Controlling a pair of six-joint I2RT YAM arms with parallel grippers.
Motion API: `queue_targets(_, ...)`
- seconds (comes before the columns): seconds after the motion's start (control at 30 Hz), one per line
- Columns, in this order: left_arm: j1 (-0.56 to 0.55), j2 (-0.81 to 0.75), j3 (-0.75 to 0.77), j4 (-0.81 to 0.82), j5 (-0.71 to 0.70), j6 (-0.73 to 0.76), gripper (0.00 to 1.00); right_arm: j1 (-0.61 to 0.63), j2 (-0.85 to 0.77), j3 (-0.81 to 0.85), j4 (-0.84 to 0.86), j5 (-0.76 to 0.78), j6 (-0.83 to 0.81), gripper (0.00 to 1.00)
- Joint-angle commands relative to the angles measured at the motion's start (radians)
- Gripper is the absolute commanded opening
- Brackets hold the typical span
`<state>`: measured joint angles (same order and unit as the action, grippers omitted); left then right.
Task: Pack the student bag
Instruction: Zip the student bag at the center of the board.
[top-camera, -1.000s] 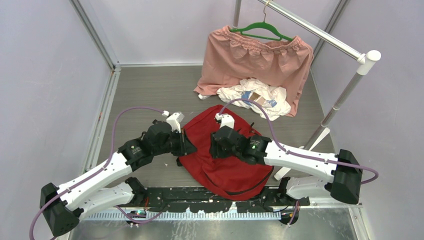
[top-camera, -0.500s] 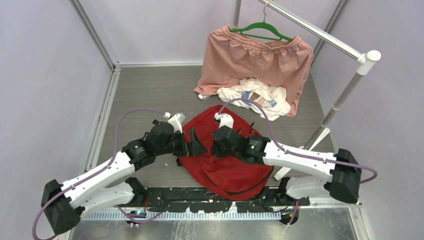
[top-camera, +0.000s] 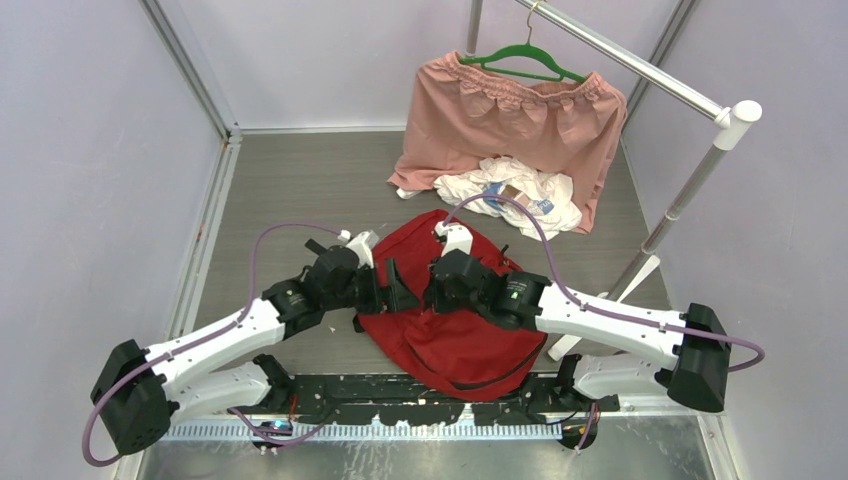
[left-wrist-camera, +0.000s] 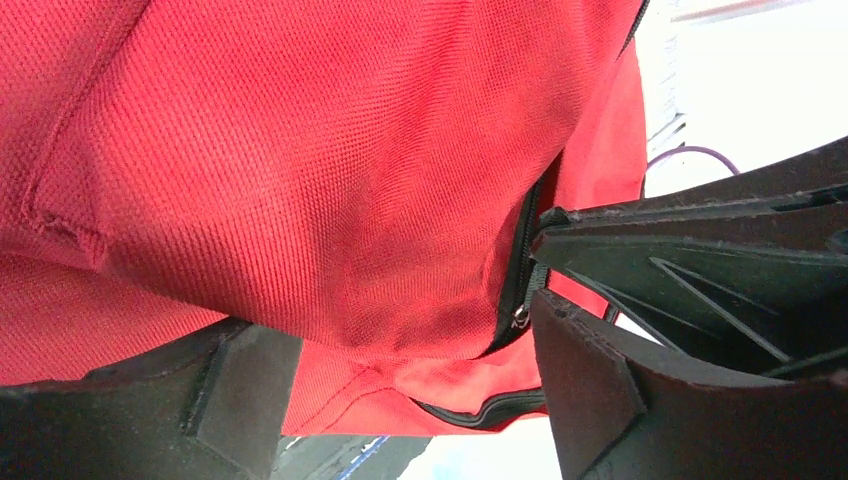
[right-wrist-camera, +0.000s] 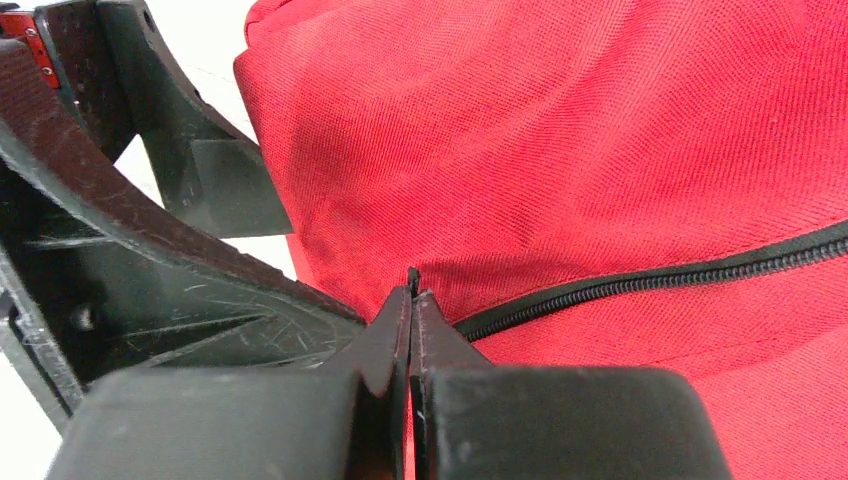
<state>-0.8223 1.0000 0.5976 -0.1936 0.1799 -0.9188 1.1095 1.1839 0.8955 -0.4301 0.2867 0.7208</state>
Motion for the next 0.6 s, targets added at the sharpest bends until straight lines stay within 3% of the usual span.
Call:
queue_targets(0.0, -0.001, 0.014, 0.010, 0.101, 0.022, -0.011, 0.75, 0.000, -0.039, 0.011, 0.033, 0.022, 0.009, 0.01)
queue_targets(0.07, -0.001, 0.007, 0.013, 0.101, 0.019, -0.012, 0.59, -0.001, -0.047, 0.008, 0.030, 0.026, 0.010, 0.01)
queue_targets(0.23, -0.001, -0.006, 0.013, 0.086, 0.010, -0.003, 0.01, 0.000, -0.068, 0.002, 0.021, 0.045, 0.010, 0.01)
queue_targets(0.57, -0.001, -0.078, 0.009, 0.031, -0.011, 0.021, 0.00, -0.002, -0.095, -0.016, -0.029, 0.168, 0.016, 0.01)
